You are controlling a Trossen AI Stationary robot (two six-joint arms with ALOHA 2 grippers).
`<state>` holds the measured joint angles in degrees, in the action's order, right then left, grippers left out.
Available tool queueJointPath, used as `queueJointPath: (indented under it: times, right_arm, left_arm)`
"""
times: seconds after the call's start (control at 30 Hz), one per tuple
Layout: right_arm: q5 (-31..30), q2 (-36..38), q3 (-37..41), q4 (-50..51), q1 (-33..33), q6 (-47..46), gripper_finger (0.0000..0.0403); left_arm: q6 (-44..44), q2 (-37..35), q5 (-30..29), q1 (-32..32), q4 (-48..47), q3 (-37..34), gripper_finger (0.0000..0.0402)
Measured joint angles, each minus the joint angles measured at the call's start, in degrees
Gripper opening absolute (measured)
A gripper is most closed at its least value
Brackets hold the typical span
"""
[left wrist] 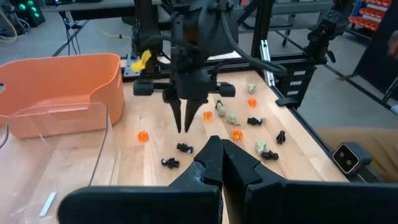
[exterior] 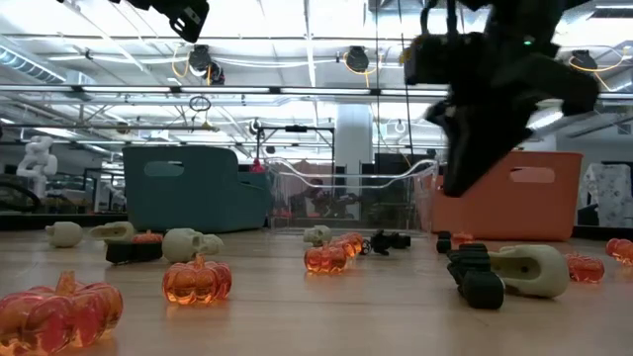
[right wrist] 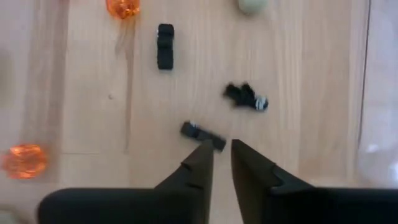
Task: Sort Halloween decoration
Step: Put the black skeleton toy into the orange bin
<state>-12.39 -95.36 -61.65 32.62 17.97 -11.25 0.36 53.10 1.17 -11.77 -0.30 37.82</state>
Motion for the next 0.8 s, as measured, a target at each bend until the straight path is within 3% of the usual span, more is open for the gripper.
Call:
queueJointPath:
  times: [0.23,0.4,0.6,0.8]
  right_arm:
    - [0.84,-3.42,0.0,-2.01,-1.55,14.65,0.0125]
    - [3.11,-5.23,0.0,-2.47,-2.31,19.08,0.0136]
    - [6.7,-8.63,-0.21,-2.71,-3.38,20.34,0.0108]
    - [7.57,-9.0,-0.23,-2.7,-3.71,20.34,0.0029]
  left_arm:
    - [0.0,0.0,-0.17,0.0,-0.04,0.0,0.0]
    - [0.02,0.0,-0.17,0.0,-0.01,0.0,0.0]
    - [0.5,0.0,-0.99,0.0,0.32,0.0,0.0]
    - [0.58,0.0,-2.14,0.02,0.61,0.0,0.0]
